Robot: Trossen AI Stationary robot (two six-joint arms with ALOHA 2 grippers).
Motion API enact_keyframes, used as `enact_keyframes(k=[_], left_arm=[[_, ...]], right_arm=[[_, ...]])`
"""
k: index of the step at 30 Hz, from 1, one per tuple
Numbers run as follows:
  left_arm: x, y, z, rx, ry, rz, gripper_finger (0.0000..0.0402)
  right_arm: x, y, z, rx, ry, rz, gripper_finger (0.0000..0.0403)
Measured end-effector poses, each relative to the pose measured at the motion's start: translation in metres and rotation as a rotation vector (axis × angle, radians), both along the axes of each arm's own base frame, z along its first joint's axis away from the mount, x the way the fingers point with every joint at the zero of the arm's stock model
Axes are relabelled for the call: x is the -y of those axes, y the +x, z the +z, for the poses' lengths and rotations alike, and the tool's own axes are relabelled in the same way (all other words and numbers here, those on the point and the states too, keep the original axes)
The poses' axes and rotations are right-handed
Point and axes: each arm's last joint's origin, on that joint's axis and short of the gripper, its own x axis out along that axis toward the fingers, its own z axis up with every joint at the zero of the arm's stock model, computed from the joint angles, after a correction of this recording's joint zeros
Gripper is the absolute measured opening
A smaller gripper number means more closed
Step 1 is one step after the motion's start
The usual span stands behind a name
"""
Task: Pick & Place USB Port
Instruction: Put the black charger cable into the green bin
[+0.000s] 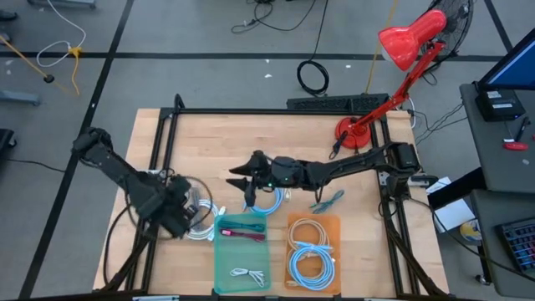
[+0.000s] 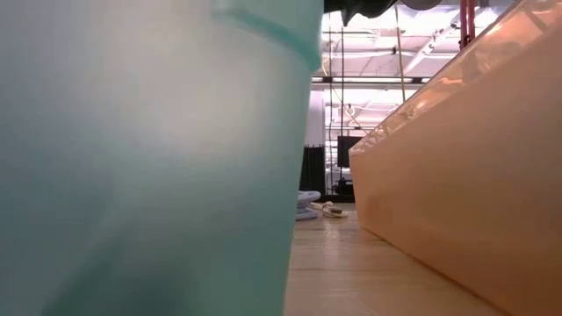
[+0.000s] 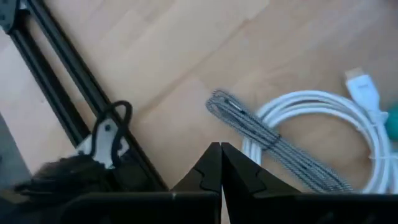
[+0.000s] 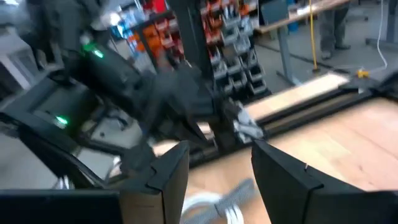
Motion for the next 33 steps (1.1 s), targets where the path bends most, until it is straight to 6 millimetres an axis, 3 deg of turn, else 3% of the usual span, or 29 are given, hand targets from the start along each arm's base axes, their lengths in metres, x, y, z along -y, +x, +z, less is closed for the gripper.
enact_keyframes(k=[3,7,11,15,20,27,33], left_arm=[[-0.015,0.007,0.004,-0.055,-0.101,-0.015,0.0019],[-0.030,0.017,0.004,-0.131,-0.219,-0.056,0.0081],[-0.037,0.020,0.004,-0.162,-0.235,-0.098,0.0134],[-0.036,0.020,0.004,-0.185,-0.211,-0.221,0.0163],[-0.030,0.023,0.003,-0.168,-0.190,-0.382,0.0170],[-0.036,0.037,-0.001,-0.055,-0.220,-0.184,0.0171],[-0.029,0.037,-0.004,-0.093,-0.130,-0.298,0.0171]], right_arm=[[-0.001,0.000,0.000,0.005,0.000,0.002,0.0164],[-0.008,0.000,-0.005,-0.024,-0.002,0.018,0.0164],[-0.015,-0.001,-0.004,-0.023,-0.003,0.033,0.0164],[-0.016,-0.001,-0.004,-0.026,-0.003,0.035,0.0164],[-0.019,-0.001,-0.004,-0.021,-0.002,0.042,0.0164],[-0.033,-0.003,-0.002,-0.001,-0.001,0.071,0.0164],[-0.047,-0.005,-0.002,0.002,0.000,0.104,0.0164]])
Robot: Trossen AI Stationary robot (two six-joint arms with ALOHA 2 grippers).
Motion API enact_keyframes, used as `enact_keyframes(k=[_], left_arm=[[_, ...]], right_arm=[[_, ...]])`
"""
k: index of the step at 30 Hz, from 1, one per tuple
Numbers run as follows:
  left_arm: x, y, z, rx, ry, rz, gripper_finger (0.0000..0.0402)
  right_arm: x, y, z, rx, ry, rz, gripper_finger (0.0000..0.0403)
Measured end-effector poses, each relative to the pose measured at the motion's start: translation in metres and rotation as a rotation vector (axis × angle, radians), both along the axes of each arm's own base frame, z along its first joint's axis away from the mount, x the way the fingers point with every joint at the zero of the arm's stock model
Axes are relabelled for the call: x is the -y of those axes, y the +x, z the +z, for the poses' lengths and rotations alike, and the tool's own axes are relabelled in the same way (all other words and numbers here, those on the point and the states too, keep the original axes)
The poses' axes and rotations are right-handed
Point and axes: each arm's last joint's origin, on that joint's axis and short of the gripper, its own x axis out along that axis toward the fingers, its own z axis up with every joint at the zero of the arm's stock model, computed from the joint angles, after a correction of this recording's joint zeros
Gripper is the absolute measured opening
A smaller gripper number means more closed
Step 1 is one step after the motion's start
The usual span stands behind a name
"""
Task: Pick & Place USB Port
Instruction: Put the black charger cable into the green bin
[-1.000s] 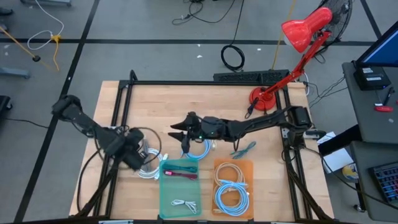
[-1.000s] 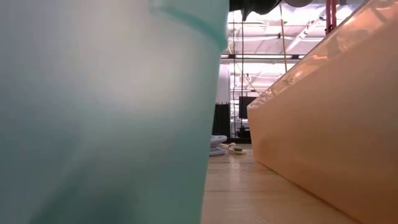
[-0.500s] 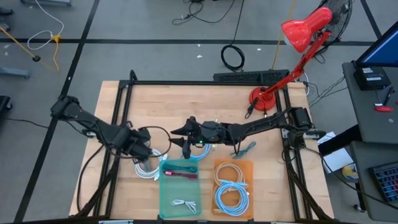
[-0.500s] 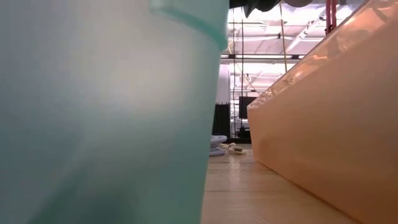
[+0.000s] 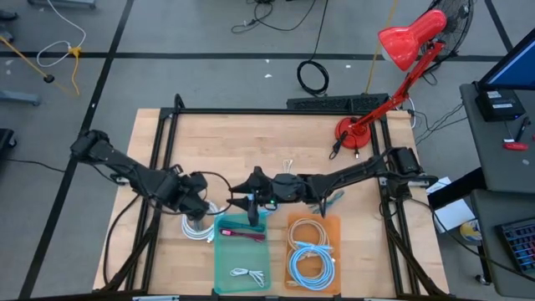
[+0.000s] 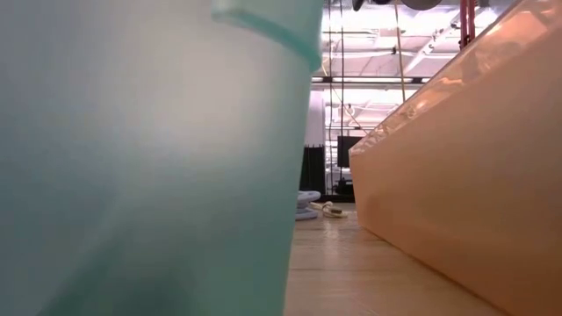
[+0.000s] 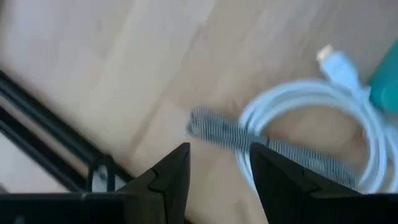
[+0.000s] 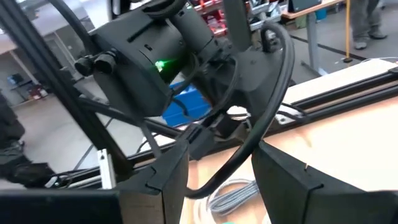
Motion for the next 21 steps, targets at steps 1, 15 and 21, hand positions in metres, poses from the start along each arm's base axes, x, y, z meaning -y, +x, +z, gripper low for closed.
enact_keyframes(k=[1,15,21], left_arm=[[0.002,-0.001,0.000,0.018,0.026,-0.005,0.0170],[0.028,-0.016,-0.024,0.010,-0.150,0.191,0.0170],[0.028,-0.027,-0.101,0.036,-0.389,0.303,0.0170]], right_arm=[[-0.002,0.000,0.000,0.001,0.000,0.006,0.0164],[-0.019,-0.004,0.002,0.019,0.004,0.041,0.0164],[-0.023,-0.005,0.002,0.020,0.004,0.051,0.0164]])
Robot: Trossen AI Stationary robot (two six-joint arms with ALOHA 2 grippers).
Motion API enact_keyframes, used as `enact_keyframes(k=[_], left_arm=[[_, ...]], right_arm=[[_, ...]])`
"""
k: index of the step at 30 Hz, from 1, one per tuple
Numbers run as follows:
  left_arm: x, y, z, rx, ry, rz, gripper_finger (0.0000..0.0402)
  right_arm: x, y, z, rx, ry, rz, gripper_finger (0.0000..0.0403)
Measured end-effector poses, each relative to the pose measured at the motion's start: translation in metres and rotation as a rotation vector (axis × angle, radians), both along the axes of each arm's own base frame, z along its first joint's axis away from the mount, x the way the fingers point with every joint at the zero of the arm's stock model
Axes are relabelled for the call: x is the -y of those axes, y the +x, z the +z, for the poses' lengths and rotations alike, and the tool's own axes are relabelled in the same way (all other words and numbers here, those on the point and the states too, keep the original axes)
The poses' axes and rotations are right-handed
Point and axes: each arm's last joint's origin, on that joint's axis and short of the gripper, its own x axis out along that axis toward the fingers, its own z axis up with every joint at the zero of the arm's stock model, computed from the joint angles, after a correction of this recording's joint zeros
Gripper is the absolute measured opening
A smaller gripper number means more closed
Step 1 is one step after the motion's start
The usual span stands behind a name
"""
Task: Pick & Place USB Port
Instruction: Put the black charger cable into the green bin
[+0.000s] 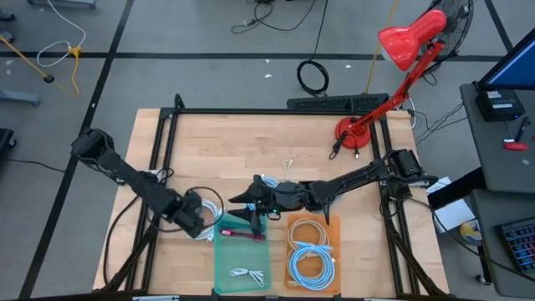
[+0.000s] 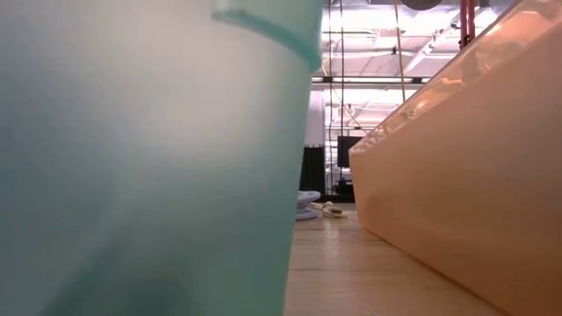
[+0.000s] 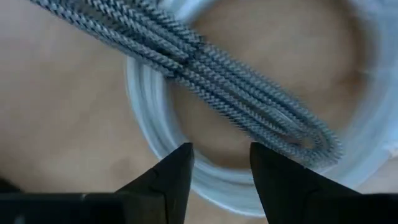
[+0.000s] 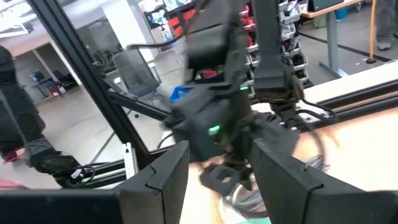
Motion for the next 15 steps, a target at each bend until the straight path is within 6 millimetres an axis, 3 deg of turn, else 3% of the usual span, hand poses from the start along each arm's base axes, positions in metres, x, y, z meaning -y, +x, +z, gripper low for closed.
enact_keyframes(k=[2,5,10,15], left_arm=[[-0.008,-0.004,-0.015,0.018,-0.028,0.041,0.0170],[-0.015,-0.006,-0.019,0.001,-0.012,0.035,0.0170],[-0.019,-0.004,-0.003,0.070,0.012,0.032,0.0170],[-0.020,0.000,0.025,0.161,0.002,0.014,0.0170]], right_arm=[[-0.001,0.000,0.001,0.005,0.001,0.002,0.0164],[0.000,0.000,0.001,0.014,-0.002,-0.001,0.0164],[0.002,0.000,0.003,0.028,-0.051,-0.046,0.0164],[0.002,0.000,0.003,0.025,-0.074,-0.074,0.0164]])
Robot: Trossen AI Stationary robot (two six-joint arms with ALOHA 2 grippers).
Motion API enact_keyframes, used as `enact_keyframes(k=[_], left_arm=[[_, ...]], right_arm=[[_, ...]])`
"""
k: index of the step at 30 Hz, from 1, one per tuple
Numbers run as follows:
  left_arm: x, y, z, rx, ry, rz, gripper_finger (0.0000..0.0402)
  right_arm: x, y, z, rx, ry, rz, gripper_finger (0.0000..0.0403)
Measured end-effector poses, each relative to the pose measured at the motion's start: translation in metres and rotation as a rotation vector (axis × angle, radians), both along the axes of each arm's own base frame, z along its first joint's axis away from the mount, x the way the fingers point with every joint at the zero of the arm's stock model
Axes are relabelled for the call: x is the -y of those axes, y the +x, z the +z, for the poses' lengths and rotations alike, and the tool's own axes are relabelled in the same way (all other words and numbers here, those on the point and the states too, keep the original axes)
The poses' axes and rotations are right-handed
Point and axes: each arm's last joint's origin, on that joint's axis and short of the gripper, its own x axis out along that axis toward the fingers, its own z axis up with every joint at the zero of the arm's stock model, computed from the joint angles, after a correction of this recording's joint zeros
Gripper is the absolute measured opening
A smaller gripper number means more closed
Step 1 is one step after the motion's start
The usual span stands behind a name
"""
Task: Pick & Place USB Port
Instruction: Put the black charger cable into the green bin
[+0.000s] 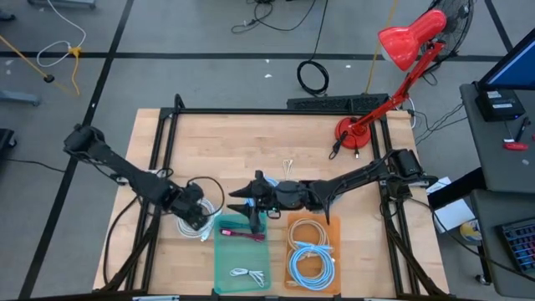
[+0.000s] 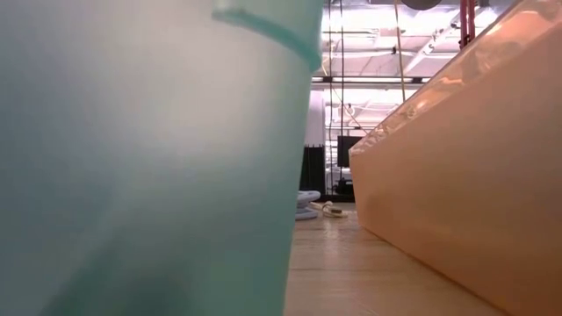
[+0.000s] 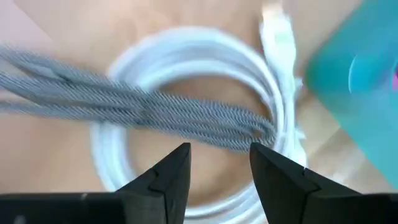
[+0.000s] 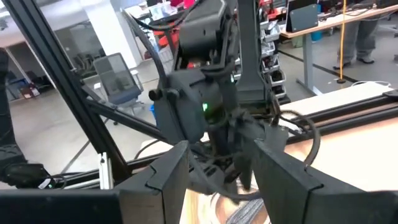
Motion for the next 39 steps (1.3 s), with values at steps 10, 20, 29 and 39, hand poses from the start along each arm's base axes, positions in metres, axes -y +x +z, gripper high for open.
enact_keyframes(k=[10,20,29,39], left_arm=[[-0.013,-0.012,0.024,-0.078,0.031,0.097,0.0170],[-0.019,-0.009,0.023,-0.056,0.177,-0.712,0.0170],[-0.016,0.003,0.012,-0.080,0.256,-0.952,0.0170],[-0.008,0.017,-0.025,-0.322,0.244,-0.999,0.0170]], right_arm=[[-0.003,-0.001,0.001,0.006,0.002,0.009,0.0164],[-0.003,-0.002,0.004,0.013,0.003,0.009,0.0164],[-0.002,-0.002,0.004,0.013,0.003,0.007,0.0164],[-0.001,-0.002,0.004,0.008,0.002,0.004,0.0164]])
